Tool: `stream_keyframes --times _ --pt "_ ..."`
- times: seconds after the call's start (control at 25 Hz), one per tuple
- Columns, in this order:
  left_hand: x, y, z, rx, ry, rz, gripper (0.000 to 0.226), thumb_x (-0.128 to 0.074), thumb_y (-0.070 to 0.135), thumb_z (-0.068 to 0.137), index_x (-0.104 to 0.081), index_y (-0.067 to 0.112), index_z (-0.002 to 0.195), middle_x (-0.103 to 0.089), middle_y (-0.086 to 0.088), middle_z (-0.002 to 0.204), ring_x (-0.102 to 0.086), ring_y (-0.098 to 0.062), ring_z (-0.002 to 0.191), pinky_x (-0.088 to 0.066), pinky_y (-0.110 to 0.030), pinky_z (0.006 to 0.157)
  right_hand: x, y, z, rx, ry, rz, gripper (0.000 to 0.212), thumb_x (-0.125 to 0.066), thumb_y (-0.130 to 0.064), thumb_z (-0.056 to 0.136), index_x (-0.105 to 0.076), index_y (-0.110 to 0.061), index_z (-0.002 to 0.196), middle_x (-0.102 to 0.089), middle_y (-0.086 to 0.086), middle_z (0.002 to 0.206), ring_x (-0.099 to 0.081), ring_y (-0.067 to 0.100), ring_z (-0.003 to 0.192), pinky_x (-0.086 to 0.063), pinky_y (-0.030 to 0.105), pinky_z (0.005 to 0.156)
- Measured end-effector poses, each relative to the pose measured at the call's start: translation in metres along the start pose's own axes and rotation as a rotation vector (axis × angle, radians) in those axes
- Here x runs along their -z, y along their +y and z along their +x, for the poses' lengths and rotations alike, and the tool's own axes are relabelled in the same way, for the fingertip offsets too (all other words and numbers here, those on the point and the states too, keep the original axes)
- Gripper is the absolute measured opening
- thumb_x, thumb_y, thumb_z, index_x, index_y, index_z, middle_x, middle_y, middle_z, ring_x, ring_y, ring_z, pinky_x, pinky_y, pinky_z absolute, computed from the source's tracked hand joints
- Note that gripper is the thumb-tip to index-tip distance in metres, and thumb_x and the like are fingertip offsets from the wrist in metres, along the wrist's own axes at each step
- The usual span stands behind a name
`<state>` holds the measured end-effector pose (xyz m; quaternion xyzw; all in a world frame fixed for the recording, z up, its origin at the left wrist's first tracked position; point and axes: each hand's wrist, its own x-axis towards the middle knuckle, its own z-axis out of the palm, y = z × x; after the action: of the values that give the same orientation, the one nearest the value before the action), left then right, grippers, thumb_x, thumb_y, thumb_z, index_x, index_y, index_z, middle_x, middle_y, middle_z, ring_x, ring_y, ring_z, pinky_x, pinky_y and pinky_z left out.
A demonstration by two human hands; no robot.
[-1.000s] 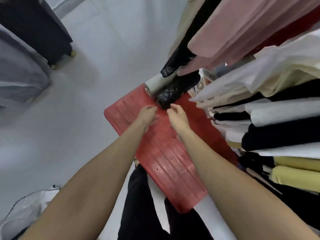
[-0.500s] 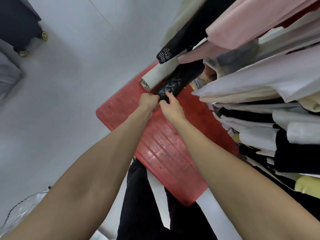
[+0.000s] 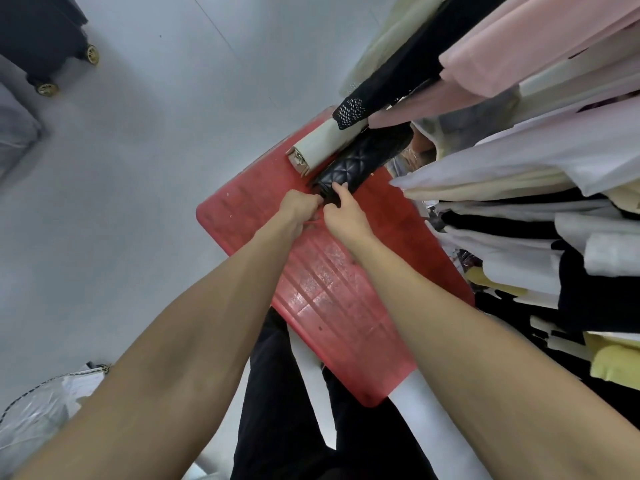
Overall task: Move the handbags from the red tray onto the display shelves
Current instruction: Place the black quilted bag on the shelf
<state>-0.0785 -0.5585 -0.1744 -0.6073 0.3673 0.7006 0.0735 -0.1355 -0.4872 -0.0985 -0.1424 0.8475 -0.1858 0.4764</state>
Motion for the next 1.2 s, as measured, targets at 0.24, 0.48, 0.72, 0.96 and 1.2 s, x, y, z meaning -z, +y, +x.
stream_keyframes --times 0.24,0.48,0.72,0.96,1.2 --pt "0.051 -0.017 -0.016 0.002 0.09 -0.105 0.011 -0.059 0.019 0.097 -0.062 0.008 0.097 -0.056 -0.003 0.079 -0.053 -0.013 0.065 -0.049 -0.027 0.06 -0.023 -0.002 -0.013 0.099 0.027 -0.07 0.053 -0.043 -0.016 0.101 -0.04 -0.025 0.153 -0.052 0.003 0.15 -0.047 0.024 0.137 -0.038 0.042 0.114" --pt "0.111 -0.03 -0.034 -0.076 0.325 -0.318 0.012 -0.059 0.023 0.082 -0.054 0.017 0.074 -0.045 0.001 0.067 -0.039 -0.014 0.057 -0.032 -0.027 0.053 -0.037 -0.002 -0.008 0.08 -0.01 -0.133 0.054 -0.047 -0.022 0.098 -0.039 -0.023 0.152 -0.042 0.012 0.148 -0.045 0.033 0.133 -0.04 0.048 0.112" --pt "0.116 -0.04 -0.028 -0.238 0.379 -0.27 0.039 -0.066 0.049 0.085 -0.041 0.022 0.097 -0.05 0.0 0.11 -0.055 -0.011 0.095 -0.044 -0.024 0.081 -0.025 0.007 0.005 -0.059 0.263 -0.01 0.058 -0.06 -0.032 0.097 -0.037 -0.014 0.147 -0.032 0.014 0.151 -0.035 0.032 0.139 -0.035 0.038 0.109" --pt "0.116 -0.041 -0.009 -0.269 0.357 -0.215 0.045 -0.062 0.038 0.098 -0.026 0.017 0.114 -0.051 0.001 0.109 -0.055 -0.004 0.091 -0.045 -0.009 0.072 -0.015 0.012 0.029 -0.222 0.059 0.309 0.077 -0.064 -0.041 0.097 -0.023 -0.012 0.155 -0.044 0.005 0.147 -0.051 0.023 0.123 -0.043 0.043 0.112" --pt "0.127 -0.047 -0.006 -0.22 0.29 -0.203 0.051 -0.059 0.058 0.095 -0.042 0.018 0.121 -0.056 0.01 0.114 -0.056 -0.005 0.109 -0.04 -0.021 0.091 -0.02 0.022 0.034 -0.208 -0.065 0.458 0.074 -0.065 -0.052 0.094 -0.031 -0.023 0.153 -0.036 0.001 0.159 -0.043 0.024 0.139 -0.043 0.056 0.111"
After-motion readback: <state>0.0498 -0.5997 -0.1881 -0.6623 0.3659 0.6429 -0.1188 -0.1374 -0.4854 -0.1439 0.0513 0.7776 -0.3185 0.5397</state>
